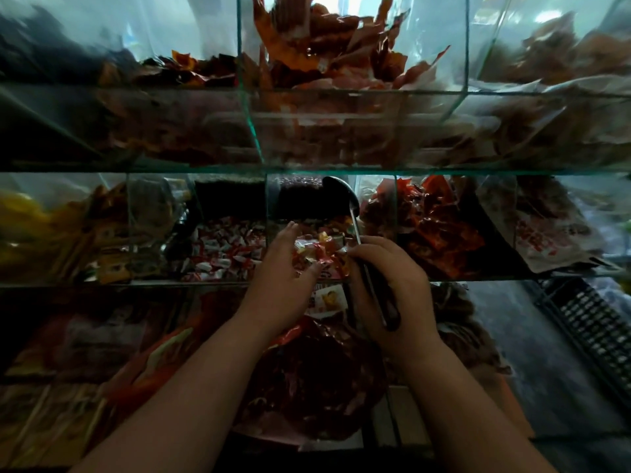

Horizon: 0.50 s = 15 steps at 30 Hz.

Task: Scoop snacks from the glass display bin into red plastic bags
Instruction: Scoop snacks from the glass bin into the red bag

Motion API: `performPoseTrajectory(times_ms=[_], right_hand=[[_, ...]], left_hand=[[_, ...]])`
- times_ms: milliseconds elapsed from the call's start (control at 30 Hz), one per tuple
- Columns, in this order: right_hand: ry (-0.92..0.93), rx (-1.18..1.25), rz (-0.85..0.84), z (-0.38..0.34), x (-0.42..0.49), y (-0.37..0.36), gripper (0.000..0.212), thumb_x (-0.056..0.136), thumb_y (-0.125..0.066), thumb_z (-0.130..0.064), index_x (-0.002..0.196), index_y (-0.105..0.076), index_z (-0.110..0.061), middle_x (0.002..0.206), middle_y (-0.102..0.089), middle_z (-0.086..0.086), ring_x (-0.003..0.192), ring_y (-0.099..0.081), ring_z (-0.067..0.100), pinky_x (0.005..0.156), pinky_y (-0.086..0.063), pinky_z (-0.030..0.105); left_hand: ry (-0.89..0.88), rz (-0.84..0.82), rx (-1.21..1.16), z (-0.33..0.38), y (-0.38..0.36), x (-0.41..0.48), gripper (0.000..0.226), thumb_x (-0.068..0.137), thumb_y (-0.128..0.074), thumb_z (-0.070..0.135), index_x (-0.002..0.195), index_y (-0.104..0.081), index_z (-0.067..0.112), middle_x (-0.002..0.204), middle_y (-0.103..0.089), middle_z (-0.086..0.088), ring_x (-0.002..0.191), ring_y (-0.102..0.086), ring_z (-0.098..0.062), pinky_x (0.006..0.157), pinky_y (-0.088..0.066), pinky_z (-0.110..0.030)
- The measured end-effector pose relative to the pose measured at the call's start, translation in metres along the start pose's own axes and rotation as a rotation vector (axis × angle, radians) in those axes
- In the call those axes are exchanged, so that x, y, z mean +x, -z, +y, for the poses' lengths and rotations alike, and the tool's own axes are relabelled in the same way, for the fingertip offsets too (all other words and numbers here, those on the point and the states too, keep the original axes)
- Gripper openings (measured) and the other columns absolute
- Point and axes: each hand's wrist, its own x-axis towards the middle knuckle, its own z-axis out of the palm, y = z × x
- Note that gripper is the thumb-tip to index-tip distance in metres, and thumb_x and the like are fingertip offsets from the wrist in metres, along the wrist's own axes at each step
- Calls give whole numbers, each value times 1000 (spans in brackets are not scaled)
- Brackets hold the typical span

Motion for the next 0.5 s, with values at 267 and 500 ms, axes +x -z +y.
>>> performPoseTrajectory(times_ms=[267, 500], right_hand=[[-646, 298, -756, -4, -6, 42, 24, 102, -49, 0, 118, -66, -8, 126, -64, 10, 91, -70, 3, 80, -47, 9], [-742, 439, -1058, -28, -9, 38, 142, 52, -90, -65, 147, -15, 10, 150, -32, 25, 76, -60, -6, 66, -44, 4]], left_hand=[[-19, 157, -57, -15, 35, -83, 30, 87, -73, 36, 114, -62, 45, 125, -56, 29, 116, -57, 7, 98, -50, -28], [25, 114, 63, -44, 21, -124, 28, 87, -76, 8, 88, -71, 35, 110, -58, 23, 105, -59, 5, 88, -47, -8]])
